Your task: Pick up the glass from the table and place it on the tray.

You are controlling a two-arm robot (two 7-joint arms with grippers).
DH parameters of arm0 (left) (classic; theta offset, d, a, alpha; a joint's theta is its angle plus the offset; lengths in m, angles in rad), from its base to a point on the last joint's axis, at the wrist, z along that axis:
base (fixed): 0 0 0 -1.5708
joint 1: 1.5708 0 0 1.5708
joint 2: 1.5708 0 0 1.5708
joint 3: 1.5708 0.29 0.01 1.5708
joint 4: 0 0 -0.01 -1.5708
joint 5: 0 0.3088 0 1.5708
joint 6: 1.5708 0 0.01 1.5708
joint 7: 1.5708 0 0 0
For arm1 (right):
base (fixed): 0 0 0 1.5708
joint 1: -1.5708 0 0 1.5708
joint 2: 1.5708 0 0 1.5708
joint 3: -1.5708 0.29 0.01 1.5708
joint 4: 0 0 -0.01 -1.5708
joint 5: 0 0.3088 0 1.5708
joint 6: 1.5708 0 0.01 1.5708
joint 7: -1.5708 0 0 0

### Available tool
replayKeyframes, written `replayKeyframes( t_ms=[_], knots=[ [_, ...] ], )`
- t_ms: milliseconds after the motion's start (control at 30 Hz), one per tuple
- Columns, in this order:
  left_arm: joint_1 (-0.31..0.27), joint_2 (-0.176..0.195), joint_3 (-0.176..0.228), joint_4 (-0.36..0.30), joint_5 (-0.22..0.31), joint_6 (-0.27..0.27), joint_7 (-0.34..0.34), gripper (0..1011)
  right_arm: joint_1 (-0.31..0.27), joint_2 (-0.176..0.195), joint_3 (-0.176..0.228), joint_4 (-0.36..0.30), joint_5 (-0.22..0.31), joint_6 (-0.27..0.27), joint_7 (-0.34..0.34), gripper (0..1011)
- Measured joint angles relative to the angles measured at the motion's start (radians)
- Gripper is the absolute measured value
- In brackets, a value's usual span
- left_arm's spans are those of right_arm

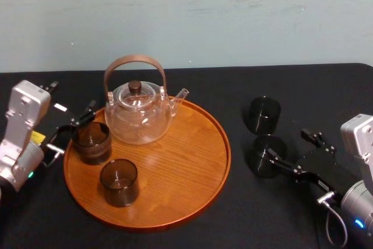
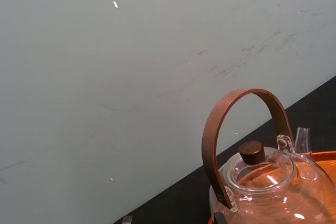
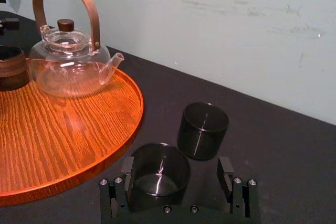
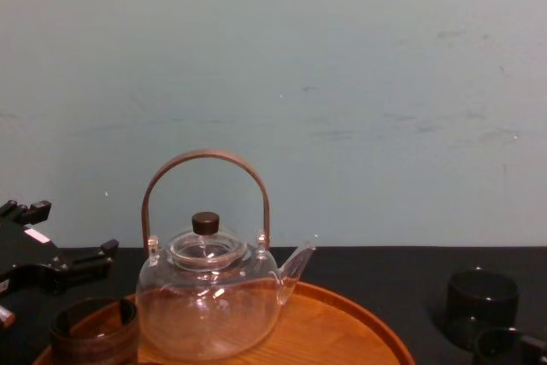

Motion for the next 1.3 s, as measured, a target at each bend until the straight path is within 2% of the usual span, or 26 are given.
replayKeyframes(
  t_ms=[267,700,1300],
  knots=[
    [0.0,0.0,0.0,0.0,0.0,0.0,0.0,1001,0.008,-0.032,0.007,0.041,0.002,-0.004,0.031,1002],
    [0.0,0.0,0.0,0.0,0.0,0.0,0.0,1002,0.023,-0.062,0.012,0.073,-0.016,-0.015,0.087,1002],
    [0.0,0.0,0.0,0.0,0.0,0.0,0.0,1001,0.066,-0.115,0.03,0.157,-0.031,0.001,0.144,1002]
  ],
)
